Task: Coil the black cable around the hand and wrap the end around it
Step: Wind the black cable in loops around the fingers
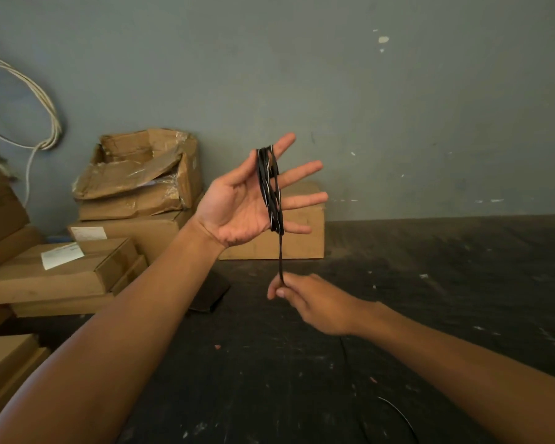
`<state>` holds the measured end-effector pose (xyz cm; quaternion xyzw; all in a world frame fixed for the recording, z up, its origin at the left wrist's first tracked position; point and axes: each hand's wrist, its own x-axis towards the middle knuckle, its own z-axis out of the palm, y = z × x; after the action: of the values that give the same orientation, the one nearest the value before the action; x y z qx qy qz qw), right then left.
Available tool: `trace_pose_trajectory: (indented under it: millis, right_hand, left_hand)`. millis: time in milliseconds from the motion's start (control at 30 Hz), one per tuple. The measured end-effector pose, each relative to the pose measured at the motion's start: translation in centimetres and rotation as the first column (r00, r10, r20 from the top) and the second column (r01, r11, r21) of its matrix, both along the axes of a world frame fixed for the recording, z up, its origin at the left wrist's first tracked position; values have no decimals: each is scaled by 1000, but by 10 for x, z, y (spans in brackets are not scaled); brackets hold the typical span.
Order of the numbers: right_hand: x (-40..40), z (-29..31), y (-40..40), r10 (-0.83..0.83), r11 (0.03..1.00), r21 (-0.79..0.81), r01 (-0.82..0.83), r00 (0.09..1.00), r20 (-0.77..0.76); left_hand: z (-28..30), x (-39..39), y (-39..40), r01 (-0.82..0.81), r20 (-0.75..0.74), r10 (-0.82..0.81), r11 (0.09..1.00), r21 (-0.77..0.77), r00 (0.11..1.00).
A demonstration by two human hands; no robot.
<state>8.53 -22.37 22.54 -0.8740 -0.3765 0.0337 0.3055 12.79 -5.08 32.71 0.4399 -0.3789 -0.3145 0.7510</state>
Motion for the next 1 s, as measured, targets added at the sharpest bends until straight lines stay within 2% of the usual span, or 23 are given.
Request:
trace_pose_trajectory:
  millis: [333,567,800,1000]
  right_hand:
    - [-12,13,5,58,989,-145,-37,988,146]
    - [-13,25,2,33,978,-209,10,978,204]
    - [3,11,-4,-99,946,-287,152,976,193]
    - [-3,17,3,-50,933,-338,121,976,210]
  left_hand:
    - [-12,12,19,-283,-89,288,957,61,954]
    - [-19,15,18,-419,-202,405,908,-30,892]
    - [-8,11,7,-355,-243,307,916,-188,920]
    - [-9,15,3,-426,-206,406,902,-63,890]
